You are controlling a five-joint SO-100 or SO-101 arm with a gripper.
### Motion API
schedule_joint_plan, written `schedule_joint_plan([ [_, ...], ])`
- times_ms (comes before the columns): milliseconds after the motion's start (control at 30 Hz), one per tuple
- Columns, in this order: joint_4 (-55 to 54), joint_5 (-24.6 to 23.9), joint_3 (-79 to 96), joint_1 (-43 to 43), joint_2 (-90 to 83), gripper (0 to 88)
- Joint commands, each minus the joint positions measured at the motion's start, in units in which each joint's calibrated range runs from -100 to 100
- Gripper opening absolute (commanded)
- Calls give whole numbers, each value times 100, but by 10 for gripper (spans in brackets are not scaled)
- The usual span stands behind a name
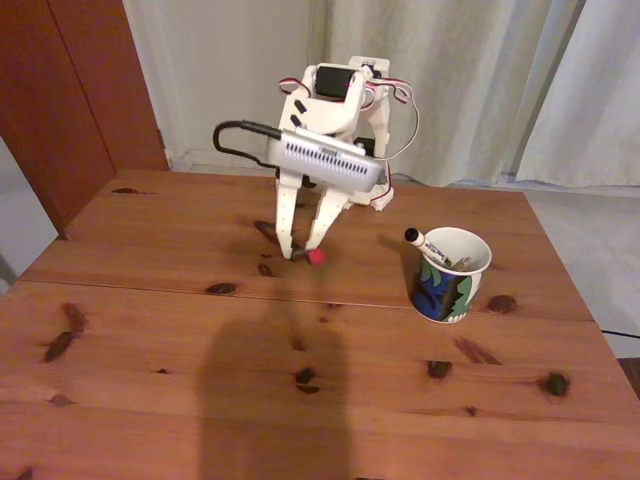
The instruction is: Clean up the desk and place the pens and markers into the cup
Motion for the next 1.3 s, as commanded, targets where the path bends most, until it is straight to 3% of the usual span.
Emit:
schedule_joint_plan([
  [0, -422, -114, -52, -76, -486, 5],
  [800, -749, -120, 137, -76, -527, 5],
  [1000, -972, -120, 1381, -156, -1570, 5],
  [1267, -3166, -120, 4646, -566, -3589, 5],
])
